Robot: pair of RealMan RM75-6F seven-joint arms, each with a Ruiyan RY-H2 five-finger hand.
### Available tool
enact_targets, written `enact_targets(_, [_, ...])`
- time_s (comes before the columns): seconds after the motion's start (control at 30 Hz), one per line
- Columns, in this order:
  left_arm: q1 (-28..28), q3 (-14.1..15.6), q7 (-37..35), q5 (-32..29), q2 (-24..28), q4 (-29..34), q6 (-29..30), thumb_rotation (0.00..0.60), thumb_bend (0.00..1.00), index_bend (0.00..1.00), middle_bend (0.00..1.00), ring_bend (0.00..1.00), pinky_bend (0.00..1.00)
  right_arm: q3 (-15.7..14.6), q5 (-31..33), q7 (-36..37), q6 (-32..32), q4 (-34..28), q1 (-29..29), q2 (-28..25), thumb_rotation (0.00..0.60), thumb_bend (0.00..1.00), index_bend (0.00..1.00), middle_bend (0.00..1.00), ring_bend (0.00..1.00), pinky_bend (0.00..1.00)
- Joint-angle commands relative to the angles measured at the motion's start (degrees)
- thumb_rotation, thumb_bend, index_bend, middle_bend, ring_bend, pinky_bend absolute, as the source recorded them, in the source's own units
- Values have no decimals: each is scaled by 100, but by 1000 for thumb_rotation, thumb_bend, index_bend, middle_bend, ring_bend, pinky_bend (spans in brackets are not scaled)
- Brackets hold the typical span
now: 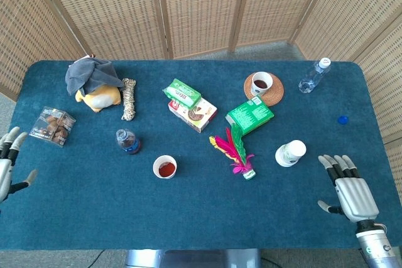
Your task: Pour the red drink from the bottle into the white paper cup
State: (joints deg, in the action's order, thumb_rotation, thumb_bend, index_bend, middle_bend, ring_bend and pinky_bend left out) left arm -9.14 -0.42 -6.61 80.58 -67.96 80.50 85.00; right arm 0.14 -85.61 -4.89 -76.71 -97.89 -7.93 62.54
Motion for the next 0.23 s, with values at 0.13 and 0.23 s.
enact_targets(0.13, [245,25,292,-10,328,475,202,600,348,0,0,0,0,87,155,-185,-75,27,31,70,600,0,0,0,0,0])
enact_targets(0.23, [278,-1,224,-10,416,605,176,600,347,0,0,0,0,122,152,-227,-145,76,41,128,600,0,0,0,0,0])
